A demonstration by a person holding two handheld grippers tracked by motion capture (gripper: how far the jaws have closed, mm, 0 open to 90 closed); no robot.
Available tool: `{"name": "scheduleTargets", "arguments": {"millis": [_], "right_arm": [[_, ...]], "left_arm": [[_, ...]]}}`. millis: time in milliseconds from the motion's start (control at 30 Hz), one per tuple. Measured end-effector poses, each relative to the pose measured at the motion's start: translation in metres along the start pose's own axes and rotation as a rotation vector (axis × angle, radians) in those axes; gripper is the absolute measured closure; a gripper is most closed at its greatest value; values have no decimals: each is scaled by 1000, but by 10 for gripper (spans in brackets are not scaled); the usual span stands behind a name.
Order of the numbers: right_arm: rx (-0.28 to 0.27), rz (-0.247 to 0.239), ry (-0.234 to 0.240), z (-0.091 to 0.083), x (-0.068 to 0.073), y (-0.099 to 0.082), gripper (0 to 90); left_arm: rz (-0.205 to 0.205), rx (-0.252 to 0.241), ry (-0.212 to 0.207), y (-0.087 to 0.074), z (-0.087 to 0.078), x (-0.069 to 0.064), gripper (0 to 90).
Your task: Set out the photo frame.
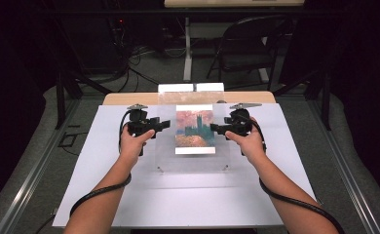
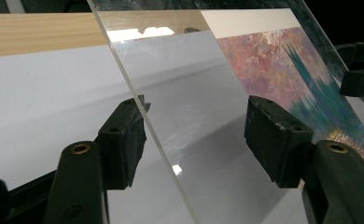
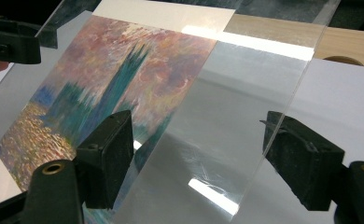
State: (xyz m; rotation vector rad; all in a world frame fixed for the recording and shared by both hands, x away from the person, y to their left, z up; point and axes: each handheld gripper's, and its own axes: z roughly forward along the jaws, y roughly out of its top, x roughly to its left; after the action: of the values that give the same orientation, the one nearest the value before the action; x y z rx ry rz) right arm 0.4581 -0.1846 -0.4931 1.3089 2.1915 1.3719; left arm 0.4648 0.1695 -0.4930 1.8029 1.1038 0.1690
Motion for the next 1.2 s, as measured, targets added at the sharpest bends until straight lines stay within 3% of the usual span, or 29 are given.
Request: {"name": "scheduleTargets", "arguments": {"millis": [600, 1000, 1200], "right_arm": [[-37, -93, -5, -29, 15, -1, 313], [-59, -107, -5, -44, 22, -2, 369], [-62, -104, 0, -49, 24, -2, 402]], "left_arm": [[60, -47, -6, -1, -26, -17, 467], [80, -63, 11, -2, -39, -29, 495], [72, -73, -5, -4, -46, -30, 525]]}}
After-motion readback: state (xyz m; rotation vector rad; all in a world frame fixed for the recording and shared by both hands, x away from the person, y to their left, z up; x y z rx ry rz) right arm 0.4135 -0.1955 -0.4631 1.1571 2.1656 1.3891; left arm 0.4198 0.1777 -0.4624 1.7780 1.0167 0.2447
